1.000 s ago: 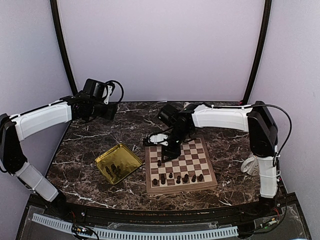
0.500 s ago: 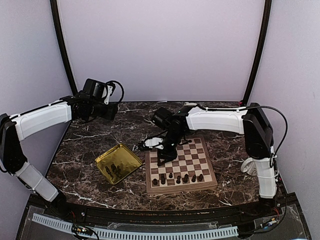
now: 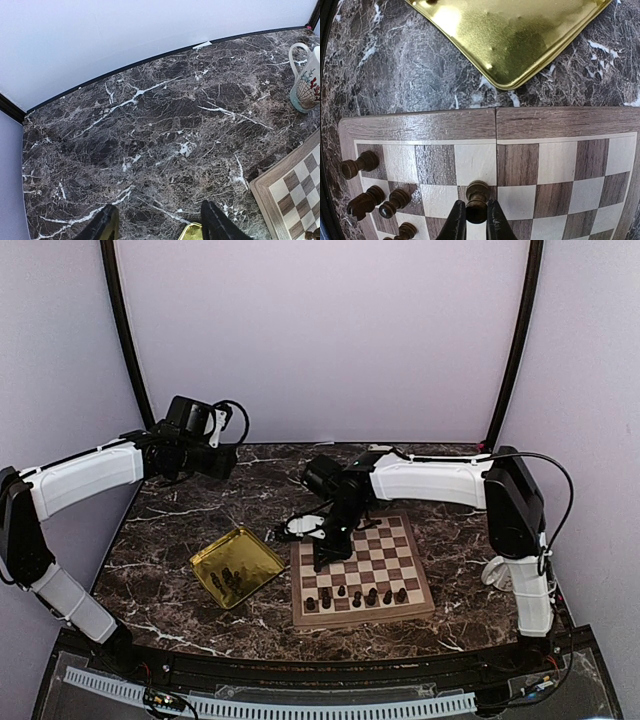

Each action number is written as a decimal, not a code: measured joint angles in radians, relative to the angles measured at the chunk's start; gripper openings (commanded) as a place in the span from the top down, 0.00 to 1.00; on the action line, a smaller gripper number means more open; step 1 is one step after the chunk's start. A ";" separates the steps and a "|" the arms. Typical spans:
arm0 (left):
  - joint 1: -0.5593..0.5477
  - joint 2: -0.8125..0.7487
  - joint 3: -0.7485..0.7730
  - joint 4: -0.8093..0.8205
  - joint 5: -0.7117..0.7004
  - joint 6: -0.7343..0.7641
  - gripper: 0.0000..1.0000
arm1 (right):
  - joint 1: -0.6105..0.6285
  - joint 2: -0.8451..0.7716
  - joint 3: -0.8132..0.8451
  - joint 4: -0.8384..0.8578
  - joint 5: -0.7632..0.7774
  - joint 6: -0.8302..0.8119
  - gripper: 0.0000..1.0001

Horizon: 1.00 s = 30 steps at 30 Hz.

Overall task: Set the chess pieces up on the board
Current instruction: Pick up the rook from the chessboard, then place the rook at a8.

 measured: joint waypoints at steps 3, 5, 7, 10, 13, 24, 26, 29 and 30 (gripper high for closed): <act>0.000 0.001 0.000 0.000 0.005 0.000 0.42 | 0.000 0.000 0.005 -0.005 0.000 0.000 0.94; 0.000 0.001 0.000 0.000 0.010 0.000 0.42 | 0.000 0.000 0.008 -0.010 0.000 0.001 0.95; 0.000 0.002 0.000 0.000 0.014 0.000 0.42 | 0.000 0.000 0.008 -0.013 0.003 0.001 0.95; 0.000 0.004 0.000 -0.002 0.019 0.000 0.42 | 0.000 -0.009 -0.007 -0.013 0.013 0.002 0.95; 0.000 0.006 0.000 -0.003 0.024 0.000 0.42 | -0.009 -0.050 -0.058 -0.013 0.023 0.002 0.95; 0.000 0.024 0.004 -0.007 0.042 -0.001 0.42 | -0.163 -0.324 -0.311 0.014 0.026 0.019 0.95; 0.000 0.029 0.004 -0.007 0.043 0.000 0.43 | -0.200 -0.372 -0.372 0.018 0.026 0.022 0.95; 0.000 0.034 0.005 -0.008 0.046 0.000 0.42 | -0.247 -0.438 -0.459 0.020 0.026 0.025 0.95; 0.000 0.036 0.006 -0.008 0.047 -0.001 0.42 | -0.259 -0.458 -0.483 0.018 0.027 0.026 0.95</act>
